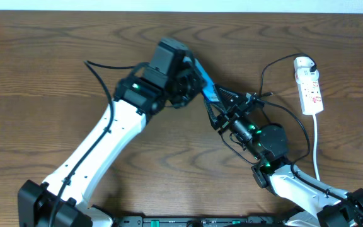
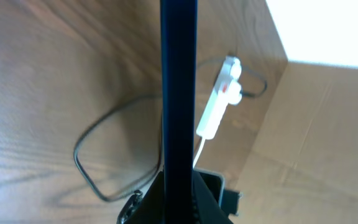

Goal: Plug charger to phone and switch on socket
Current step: 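Release the phone from the right gripper and withdraw right, then lower the right gripper to the black USB-C cable end and grasp it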

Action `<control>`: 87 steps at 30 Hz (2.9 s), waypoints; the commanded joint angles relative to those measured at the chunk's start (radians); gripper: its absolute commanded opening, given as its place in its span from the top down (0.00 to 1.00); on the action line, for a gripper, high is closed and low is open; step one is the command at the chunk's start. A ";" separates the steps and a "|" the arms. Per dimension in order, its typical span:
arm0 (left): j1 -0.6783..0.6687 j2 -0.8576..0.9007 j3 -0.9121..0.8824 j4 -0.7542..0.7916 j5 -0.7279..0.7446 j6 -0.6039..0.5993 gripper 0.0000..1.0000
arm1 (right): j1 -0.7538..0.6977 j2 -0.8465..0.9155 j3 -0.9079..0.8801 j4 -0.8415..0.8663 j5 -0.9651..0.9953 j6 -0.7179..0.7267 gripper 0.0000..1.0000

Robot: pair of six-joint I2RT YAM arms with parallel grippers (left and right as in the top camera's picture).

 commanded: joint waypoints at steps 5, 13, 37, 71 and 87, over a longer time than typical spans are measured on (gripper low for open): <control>0.197 0.005 0.002 -0.053 -0.030 0.116 0.92 | 0.002 -0.008 0.013 -0.111 0.039 -0.585 0.37; 0.351 0.037 0.002 -0.142 0.134 0.206 0.92 | 0.002 -0.011 0.016 -0.228 0.105 -1.171 0.37; 0.332 0.397 0.003 0.153 0.838 0.317 0.93 | -0.114 -0.146 0.710 -1.662 0.380 -1.457 0.01; 0.332 0.397 0.003 0.149 0.838 0.332 0.93 | -0.332 0.517 0.719 -1.475 0.176 -0.674 0.47; 0.332 0.397 0.003 0.149 0.838 0.332 0.93 | -0.297 0.292 0.721 -1.582 0.090 -1.260 0.99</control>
